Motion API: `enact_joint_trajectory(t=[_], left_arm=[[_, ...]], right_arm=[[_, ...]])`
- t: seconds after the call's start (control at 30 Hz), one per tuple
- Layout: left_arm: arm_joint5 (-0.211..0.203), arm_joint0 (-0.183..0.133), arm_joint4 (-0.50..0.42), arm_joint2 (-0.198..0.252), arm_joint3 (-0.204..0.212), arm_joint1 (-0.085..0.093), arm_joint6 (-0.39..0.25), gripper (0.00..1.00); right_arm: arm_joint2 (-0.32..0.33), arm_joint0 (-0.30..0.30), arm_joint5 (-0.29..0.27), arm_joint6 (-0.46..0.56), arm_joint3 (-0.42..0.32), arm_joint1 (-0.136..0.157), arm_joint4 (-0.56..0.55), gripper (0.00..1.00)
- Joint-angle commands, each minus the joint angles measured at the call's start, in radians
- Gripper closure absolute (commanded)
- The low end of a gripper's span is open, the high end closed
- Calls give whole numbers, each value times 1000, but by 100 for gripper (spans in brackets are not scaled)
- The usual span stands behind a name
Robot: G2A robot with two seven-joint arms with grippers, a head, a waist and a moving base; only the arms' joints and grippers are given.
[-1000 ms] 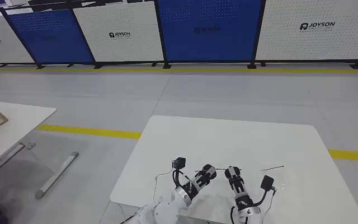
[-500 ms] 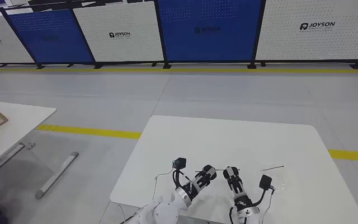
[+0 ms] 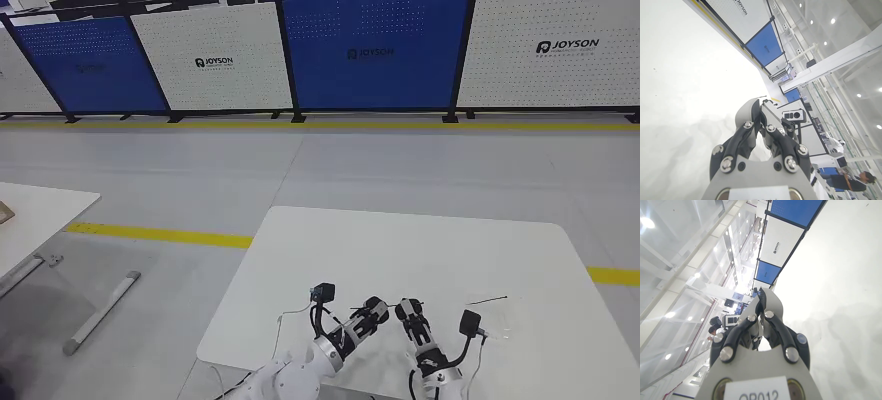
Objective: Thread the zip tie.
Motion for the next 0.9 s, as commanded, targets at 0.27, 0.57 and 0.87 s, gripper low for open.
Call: enact_joint_trajectory(t=[0.27, 0.57, 0.87], left_arm=[[3, 1, 0, 0, -4, 0, -2, 100], [4, 3, 2, -1, -8, 0, 3, 100], [46, -11, -36, -3, 8, -6, 13, 100]], right_arm=[[4, -2, -7, 8, -1, -1, 3, 100], [8, -6, -7, 13, -6, -1, 5, 100], [11, -9, -10, 10, -9, -2, 9, 59]])
